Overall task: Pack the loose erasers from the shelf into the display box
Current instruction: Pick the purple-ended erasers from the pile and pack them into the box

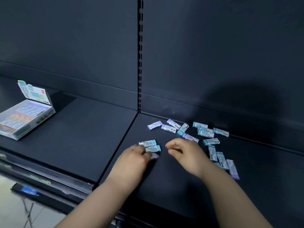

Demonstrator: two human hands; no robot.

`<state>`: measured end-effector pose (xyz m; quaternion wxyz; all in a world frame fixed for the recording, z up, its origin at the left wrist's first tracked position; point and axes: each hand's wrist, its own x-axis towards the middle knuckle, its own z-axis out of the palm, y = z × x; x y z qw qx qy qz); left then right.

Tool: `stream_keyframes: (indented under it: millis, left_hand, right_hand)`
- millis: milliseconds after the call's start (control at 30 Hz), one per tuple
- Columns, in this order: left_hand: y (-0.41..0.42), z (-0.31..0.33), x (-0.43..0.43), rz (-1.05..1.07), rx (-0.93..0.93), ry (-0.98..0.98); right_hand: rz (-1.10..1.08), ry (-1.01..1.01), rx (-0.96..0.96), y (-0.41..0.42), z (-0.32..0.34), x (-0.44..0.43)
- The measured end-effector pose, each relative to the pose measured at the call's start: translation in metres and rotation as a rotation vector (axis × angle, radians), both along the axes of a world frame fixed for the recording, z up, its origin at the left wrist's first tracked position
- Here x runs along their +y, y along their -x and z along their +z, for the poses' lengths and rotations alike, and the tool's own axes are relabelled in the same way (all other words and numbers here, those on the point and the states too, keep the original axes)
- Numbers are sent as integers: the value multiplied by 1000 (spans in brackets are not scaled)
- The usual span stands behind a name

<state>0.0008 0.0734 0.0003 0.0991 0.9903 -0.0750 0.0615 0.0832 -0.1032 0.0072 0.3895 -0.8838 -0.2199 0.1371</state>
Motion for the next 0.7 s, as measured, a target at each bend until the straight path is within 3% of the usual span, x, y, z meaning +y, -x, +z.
stream_keyframes:
  millis: [200, 300, 367, 467, 633, 700]
  left_hand:
    - [6, -12, 19, 18, 120, -69]
    - [11, -18, 25, -23, 179, -7]
    - [14, -17, 31, -39, 226, 44]
    - [12, -13, 43, -86, 240, 82]
    - [-6, -7, 50, -215, 241, -22]
    - [-17, -7, 46, -240, 272, -20]
  right_hand:
    - [-156, 208, -236, -55, -3, 54]
    - [-130, 597, -255, -78, -14, 83]
    - [-152, 732, -262, -88, -20, 95]
    - [-193, 665, -298, -92, -21, 99]
    - [-150, 281, -203, -60, -5, 74]
    - [-90, 234, -148, -41, 0, 56]
